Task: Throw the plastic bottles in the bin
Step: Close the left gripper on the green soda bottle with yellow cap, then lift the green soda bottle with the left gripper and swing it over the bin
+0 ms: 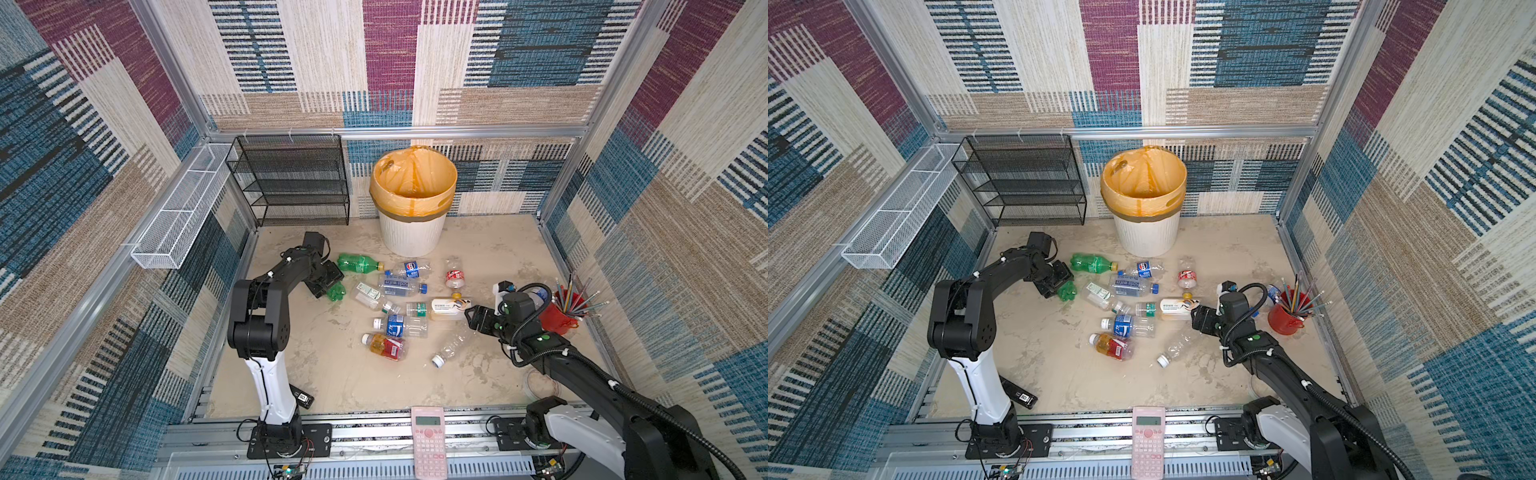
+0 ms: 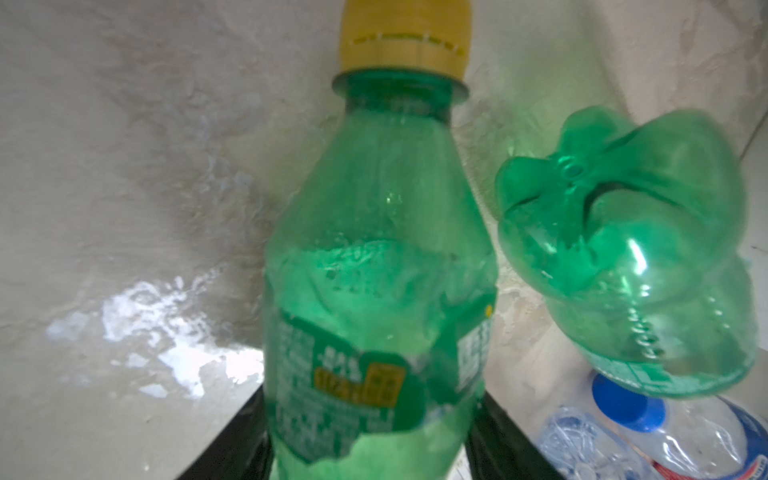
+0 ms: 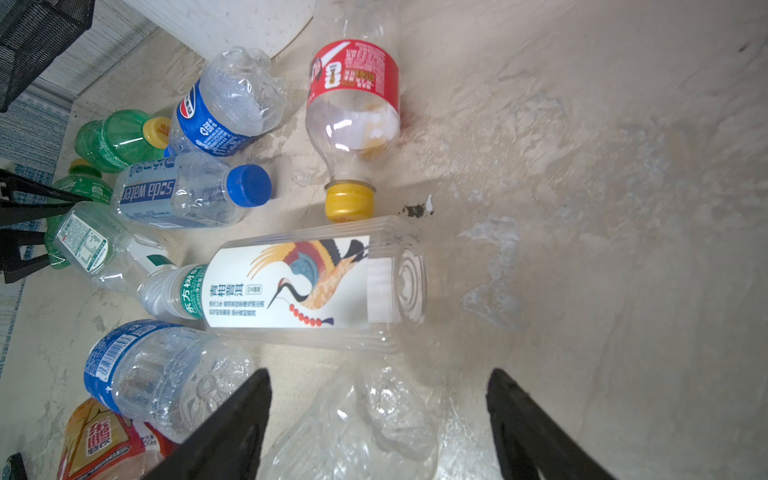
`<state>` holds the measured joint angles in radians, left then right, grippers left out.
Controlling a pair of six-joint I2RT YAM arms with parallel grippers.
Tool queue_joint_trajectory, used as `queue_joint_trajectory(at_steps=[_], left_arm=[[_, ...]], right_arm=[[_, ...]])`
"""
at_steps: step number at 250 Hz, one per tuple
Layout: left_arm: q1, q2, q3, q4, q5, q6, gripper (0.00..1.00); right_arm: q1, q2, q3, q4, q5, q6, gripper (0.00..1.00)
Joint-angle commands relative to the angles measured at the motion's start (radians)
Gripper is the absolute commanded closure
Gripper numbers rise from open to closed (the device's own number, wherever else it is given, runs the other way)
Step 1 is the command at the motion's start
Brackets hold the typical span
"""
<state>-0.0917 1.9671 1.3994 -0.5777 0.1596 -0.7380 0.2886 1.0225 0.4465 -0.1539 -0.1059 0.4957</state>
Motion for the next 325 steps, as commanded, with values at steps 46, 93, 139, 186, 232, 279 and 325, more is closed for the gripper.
queue_joint_trajectory(at_steps=[46, 93, 139, 186, 232, 279, 325], left_arm=[[0.003, 0.011, 0.034, -0.062, -0.044, 0.072, 0.4], [0.003, 0.023, 0.069, -0.127, -0.097, 0.123, 0.24], [0.003, 0.049, 0.1, -0.156, -0.098, 0.147, 0.27], [0.003, 0.056, 0.114, -0.168, -0.107, 0.16, 0.36], [0.003, 0.046, 0.104, -0.163, -0.104, 0.164, 0.39], [0.003, 0.03, 0.095, -0.162, -0.107, 0.171, 0.41], [0.001, 0.007, 0.072, -0.159, -0.101, 0.182, 0.43]], right_arm=[[-0.002, 0.003, 0.008, 0.027, -0.012, -0.008, 0.19], [-0.002, 0.013, 0.013, 0.033, -0.014, -0.007, 0.19], [-0.002, 0.025, 0.018, 0.037, -0.019, -0.007, 0.19], [-0.002, 0.022, 0.018, 0.035, -0.015, -0.009, 0.2], [-0.002, 0.022, 0.019, 0.034, -0.012, -0.008, 0.2], [-0.002, 0.024, 0.02, 0.045, -0.015, -0.007, 0.2], [-0.002, 0.028, 0.025, 0.048, -0.016, -0.009, 0.2]])
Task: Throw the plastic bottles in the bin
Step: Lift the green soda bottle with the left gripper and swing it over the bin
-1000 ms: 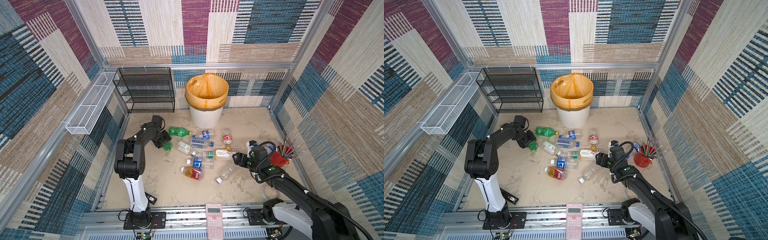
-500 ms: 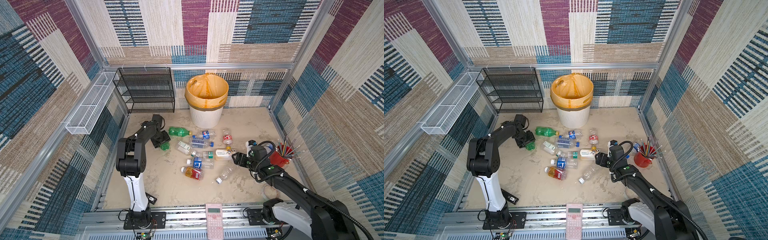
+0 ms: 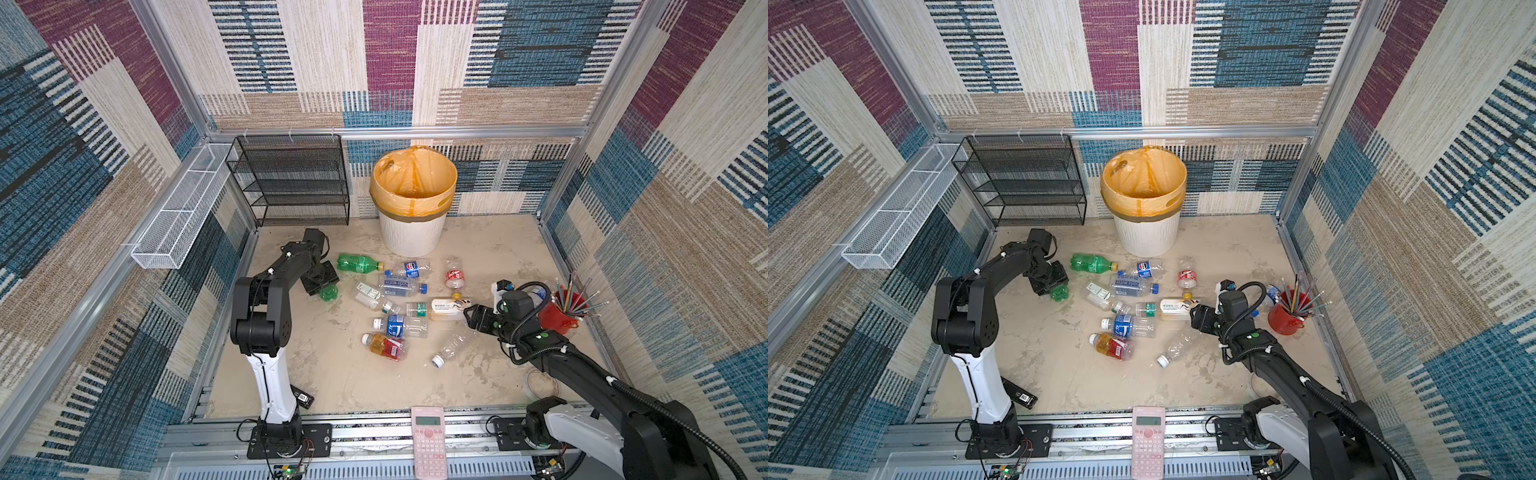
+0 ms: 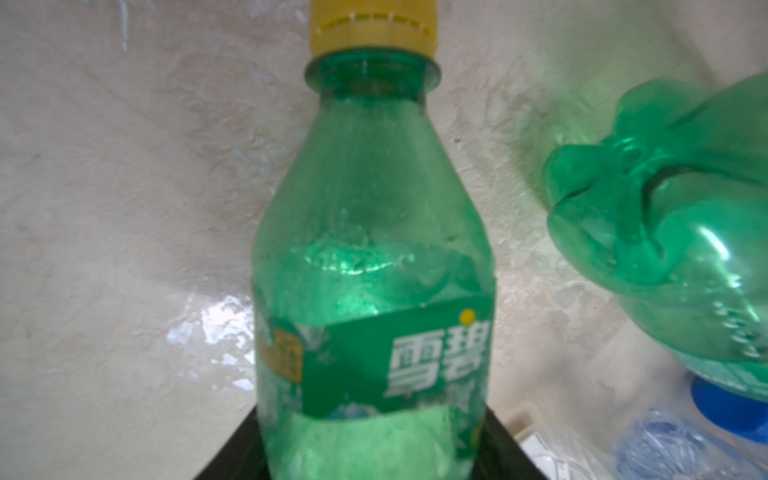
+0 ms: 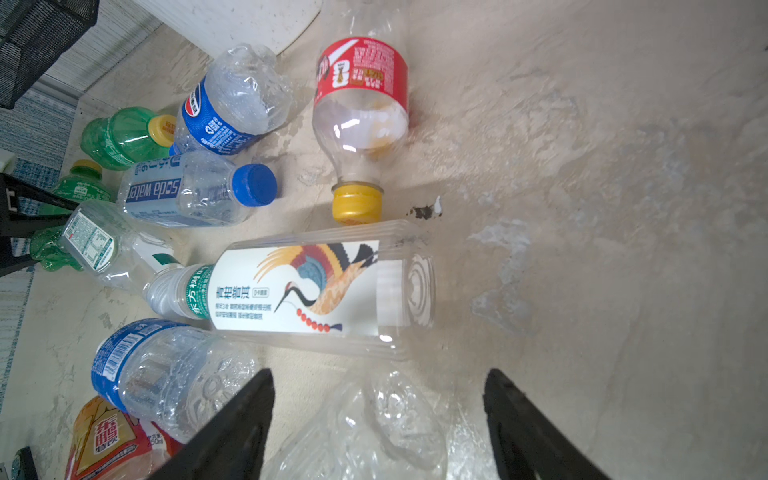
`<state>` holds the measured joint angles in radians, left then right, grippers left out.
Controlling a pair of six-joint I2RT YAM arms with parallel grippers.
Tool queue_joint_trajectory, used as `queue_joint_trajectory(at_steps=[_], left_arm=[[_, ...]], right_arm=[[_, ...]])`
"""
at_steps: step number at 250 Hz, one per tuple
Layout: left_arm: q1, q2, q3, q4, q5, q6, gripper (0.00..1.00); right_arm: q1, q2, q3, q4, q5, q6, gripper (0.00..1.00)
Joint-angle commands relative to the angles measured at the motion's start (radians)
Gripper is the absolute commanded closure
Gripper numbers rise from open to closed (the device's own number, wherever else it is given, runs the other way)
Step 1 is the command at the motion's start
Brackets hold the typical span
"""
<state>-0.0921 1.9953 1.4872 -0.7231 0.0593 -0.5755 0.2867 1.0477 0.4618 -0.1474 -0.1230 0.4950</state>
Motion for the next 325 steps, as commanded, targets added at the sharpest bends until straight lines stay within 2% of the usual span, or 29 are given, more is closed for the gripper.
queue_joint_trajectory(at_steps=[1, 47, 107, 173, 196, 243, 285, 325], left_arm=[[0.002, -0.023, -0.016, -0.012, -0.001, 0.02, 0.43], [0.0, -0.099, -0.111, 0.061, 0.034, 0.044, 0.44], [-0.04, -0.306, -0.385, 0.334, 0.1, 0.089, 0.44], [-0.148, -0.561, -0.71, 0.646, 0.061, 0.175, 0.45], [-0.189, -0.675, -0.866, 0.849, 0.036, 0.239, 0.46], [-0.232, -0.836, -1.173, 1.416, 0.04, 0.299, 0.46], [-0.255, -0.827, -1.297, 1.792, 0.068, 0.335, 0.46], [-0.268, -0.712, -1.313, 2.123, 0.121, 0.289, 0.46]], right_arm=[[0.0, 0.004, 0.01, 0.042, 0.002, -0.009, 0.2], [0.0, -0.003, 0.006, 0.046, 0.009, -0.005, 0.2], [-0.001, -0.019, 0.008, 0.053, 0.018, -0.002, 0.2], [-0.001, -0.058, 0.009, 0.052, 0.035, -0.005, 0.2], [-0.002, -0.073, 0.008, 0.061, 0.043, -0.009, 0.21], [-0.002, -0.092, -0.001, 0.098, 0.048, -0.029, 0.22], [-0.002, -0.103, -0.011, 0.136, 0.05, -0.048, 0.23], [-0.002, -0.098, -0.017, 0.158, 0.047, -0.051, 0.23]])
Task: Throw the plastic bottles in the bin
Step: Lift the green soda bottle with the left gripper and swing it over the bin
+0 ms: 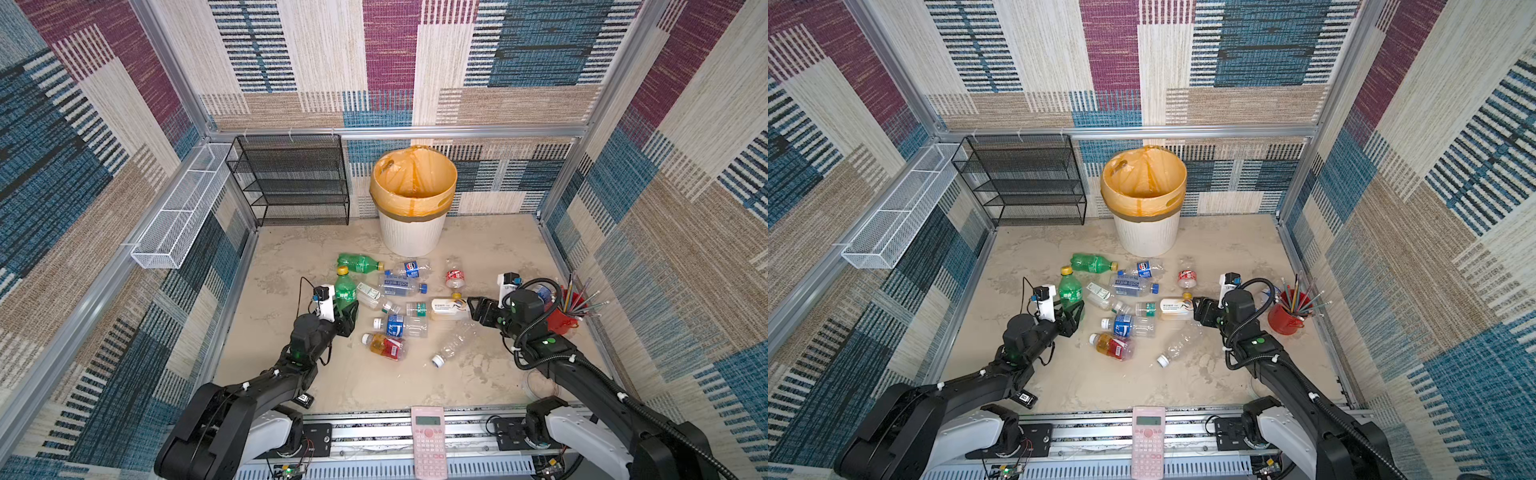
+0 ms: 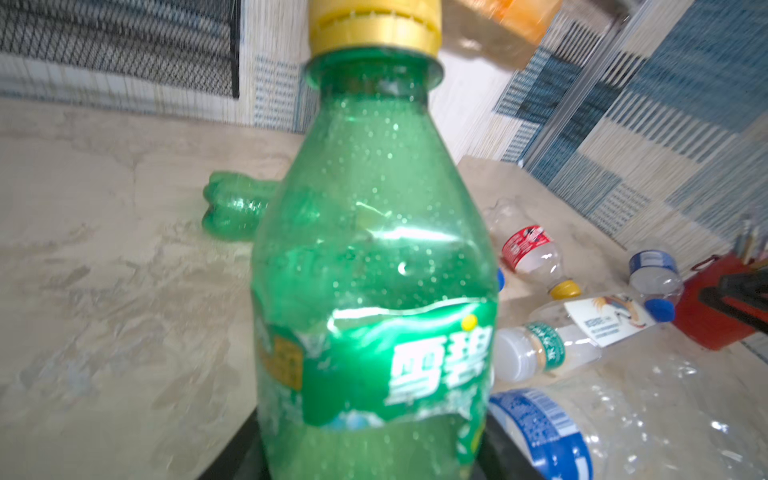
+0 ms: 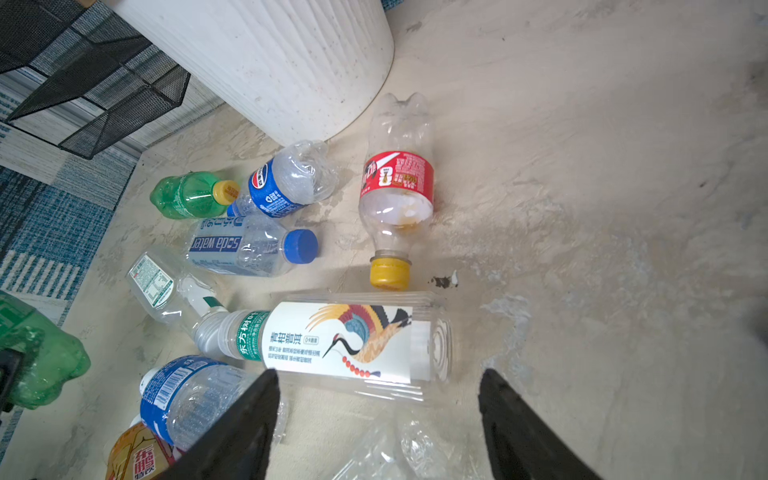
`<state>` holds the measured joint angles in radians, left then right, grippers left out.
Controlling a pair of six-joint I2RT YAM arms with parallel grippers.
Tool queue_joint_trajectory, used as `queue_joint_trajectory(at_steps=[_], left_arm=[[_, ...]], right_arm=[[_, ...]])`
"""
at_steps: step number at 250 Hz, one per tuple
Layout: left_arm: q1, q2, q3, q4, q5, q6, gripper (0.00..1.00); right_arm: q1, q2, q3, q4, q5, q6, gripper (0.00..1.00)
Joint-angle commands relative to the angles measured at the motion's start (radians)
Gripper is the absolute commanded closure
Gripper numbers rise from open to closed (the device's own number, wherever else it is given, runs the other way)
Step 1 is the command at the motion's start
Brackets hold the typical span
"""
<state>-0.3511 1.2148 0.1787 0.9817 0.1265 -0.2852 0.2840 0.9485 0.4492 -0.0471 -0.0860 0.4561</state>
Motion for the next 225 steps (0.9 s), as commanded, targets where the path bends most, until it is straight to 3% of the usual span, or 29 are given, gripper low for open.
queue_joint_trajectory(at_steps=[1, 79, 143, 178, 206, 225], left_arm=[[-0.008, 0.072, -0.004, 0.424, 0.056, -0.003, 0.46], [-0.082, 0.082, 0.228, 0.427, 0.122, 0.036, 0.43], [-0.085, 0.28, 0.66, 0.357, 0.218, -0.035, 0.37], [-0.082, 0.436, 1.109, 0.029, 0.227, -0.031, 0.3], [-0.084, 0.699, 1.794, -0.658, 0.175, 0.024, 0.21], [-0.085, 0.852, 2.139, -0.877, 0.206, 0.03, 0.17]], right_arm=[[0.001, 0.001, -0.004, 0.059, 0.009, -0.012, 0.23], [0.0, 0.003, 0.015, 0.046, 0.018, -0.014, 0.23], [0.0, -0.012, 0.056, 0.002, 0.032, -0.022, 0.23], [0.0, -0.048, 0.079, -0.034, 0.041, -0.018, 0.22], [-0.002, -0.069, 0.107, -0.066, 0.044, -0.013, 0.22], [-0.002, -0.081, 0.125, -0.096, 0.048, -0.016, 0.21]])
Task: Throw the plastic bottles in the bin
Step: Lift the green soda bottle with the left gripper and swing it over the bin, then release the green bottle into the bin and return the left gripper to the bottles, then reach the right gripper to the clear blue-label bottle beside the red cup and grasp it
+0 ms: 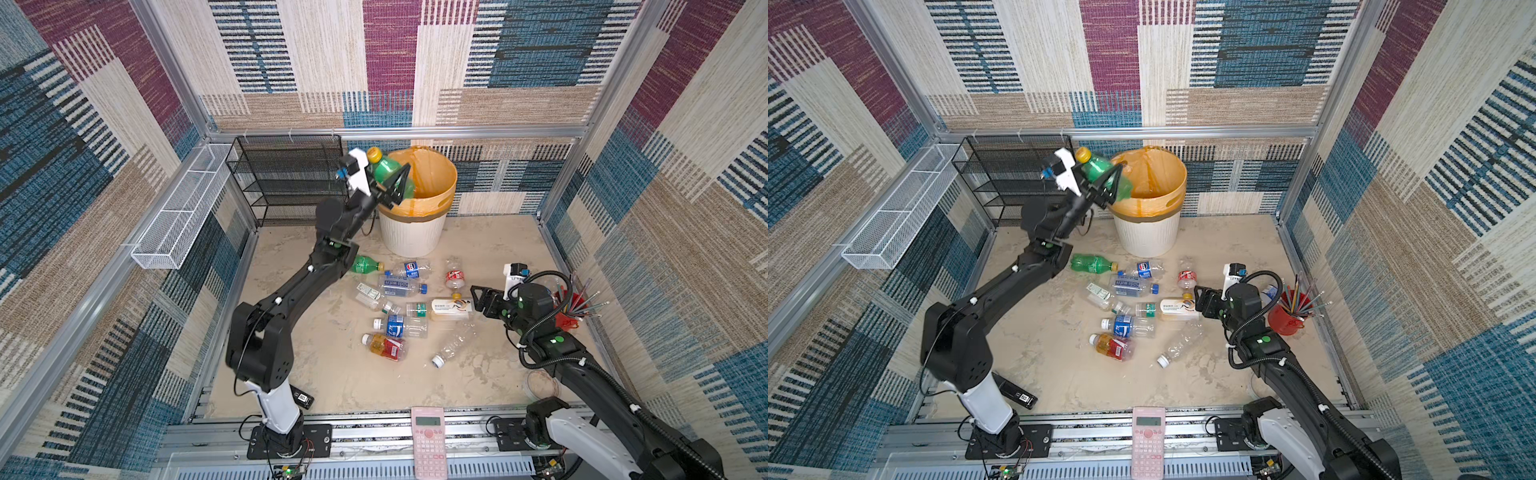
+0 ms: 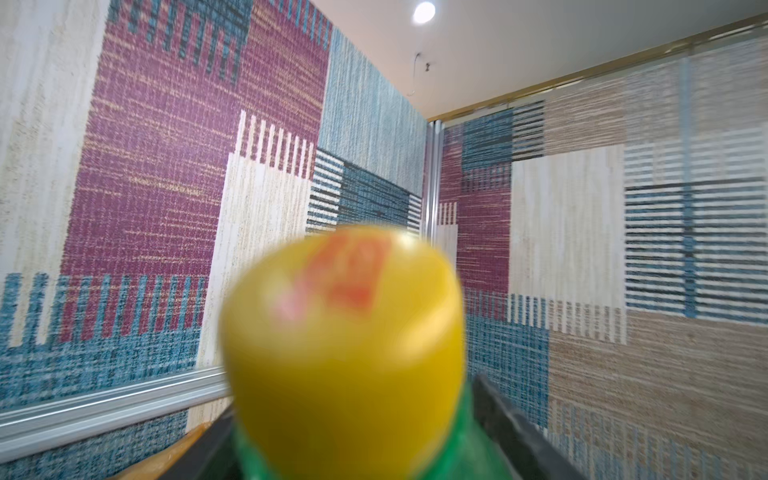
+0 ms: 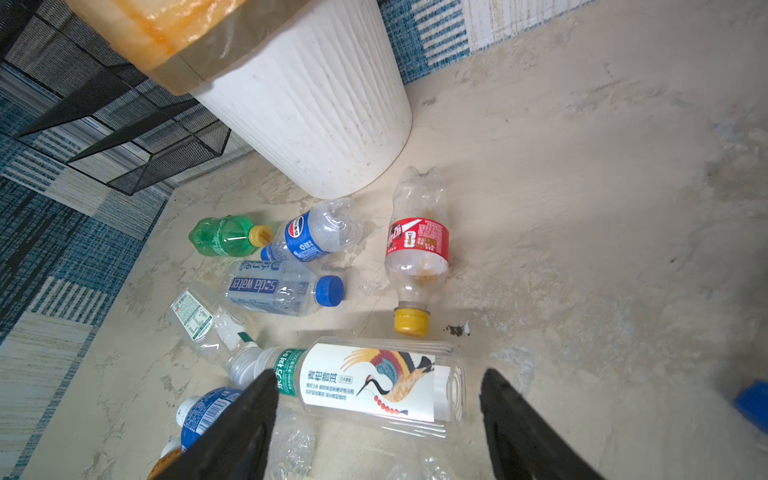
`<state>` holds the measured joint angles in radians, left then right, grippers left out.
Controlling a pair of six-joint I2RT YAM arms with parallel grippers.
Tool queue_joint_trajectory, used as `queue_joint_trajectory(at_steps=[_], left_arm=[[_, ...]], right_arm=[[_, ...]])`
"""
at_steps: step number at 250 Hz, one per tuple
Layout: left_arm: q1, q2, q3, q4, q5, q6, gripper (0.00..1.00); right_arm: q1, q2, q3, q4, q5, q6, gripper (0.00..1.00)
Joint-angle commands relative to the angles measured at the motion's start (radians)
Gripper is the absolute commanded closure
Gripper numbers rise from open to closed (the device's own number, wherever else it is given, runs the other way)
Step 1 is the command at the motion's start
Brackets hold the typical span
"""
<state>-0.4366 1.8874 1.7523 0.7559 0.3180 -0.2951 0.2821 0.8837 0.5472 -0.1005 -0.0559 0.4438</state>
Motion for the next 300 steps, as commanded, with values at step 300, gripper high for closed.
queue_joint_trajectory(at_steps=[300], left_arm=[[-0.011, -1.018, -1.182, -0.603, -0.311, -0.001, 0.19]], right_arm=[[-0.003, 0.197, 0.131, -0.312, 0.207, 0.182, 0.21]])
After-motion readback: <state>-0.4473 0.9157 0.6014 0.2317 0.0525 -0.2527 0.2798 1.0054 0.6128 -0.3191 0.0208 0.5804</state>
